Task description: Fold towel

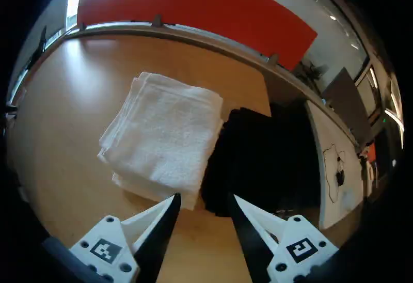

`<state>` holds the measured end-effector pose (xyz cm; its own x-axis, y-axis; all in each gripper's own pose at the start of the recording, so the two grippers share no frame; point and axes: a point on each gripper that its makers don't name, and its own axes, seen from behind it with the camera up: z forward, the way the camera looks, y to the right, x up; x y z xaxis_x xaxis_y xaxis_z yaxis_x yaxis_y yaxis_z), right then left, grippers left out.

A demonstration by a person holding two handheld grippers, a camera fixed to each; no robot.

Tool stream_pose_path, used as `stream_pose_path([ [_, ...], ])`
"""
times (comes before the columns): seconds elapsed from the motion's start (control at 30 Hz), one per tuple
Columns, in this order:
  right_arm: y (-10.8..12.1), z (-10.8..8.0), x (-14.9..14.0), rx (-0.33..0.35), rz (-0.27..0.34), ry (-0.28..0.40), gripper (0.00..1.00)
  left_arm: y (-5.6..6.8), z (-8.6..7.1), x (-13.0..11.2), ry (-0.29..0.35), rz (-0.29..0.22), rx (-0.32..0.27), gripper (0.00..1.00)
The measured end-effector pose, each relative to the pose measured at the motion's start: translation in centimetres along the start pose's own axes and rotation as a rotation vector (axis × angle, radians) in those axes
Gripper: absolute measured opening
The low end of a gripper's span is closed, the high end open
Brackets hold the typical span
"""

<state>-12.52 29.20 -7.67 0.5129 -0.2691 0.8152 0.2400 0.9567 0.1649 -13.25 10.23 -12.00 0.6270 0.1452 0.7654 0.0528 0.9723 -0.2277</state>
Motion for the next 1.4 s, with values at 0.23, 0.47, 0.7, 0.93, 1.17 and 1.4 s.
stream_pose_path([
  [0.23,-0.1,-0.5,0.3,-0.007,0.017,0.024,1.00,0.1,0.0,0.0,0.003,0.000,-0.005,0.94],
  [0.47,-0.2,-1.0,0.5,-0.010,0.018,0.035,1.00,0.1,-0.2,0.1,0.008,0.003,-0.006,0.94],
  [0.7,-0.9,-1.3,1.8,-0.013,0.049,0.081,1.00,0.0,-0.3,0.5,0.018,0.000,-0.006,0.94],
  [0.93,-1.2,-2.0,3.9,-0.026,0.146,0.163,1.00,-0.2,-0.5,1.0,0.030,-0.005,-0.002,0.94],
  [1.17,-1.5,-2.4,5.7,-0.032,0.312,0.232,1.00,-0.2,-0.6,1.3,0.037,-0.008,0.001,0.94],
  [1.4,-1.7,-2.3,6.0,-0.044,0.368,0.253,1.00,-0.4,-0.6,1.9,0.049,-0.015,0.004,0.94],
])
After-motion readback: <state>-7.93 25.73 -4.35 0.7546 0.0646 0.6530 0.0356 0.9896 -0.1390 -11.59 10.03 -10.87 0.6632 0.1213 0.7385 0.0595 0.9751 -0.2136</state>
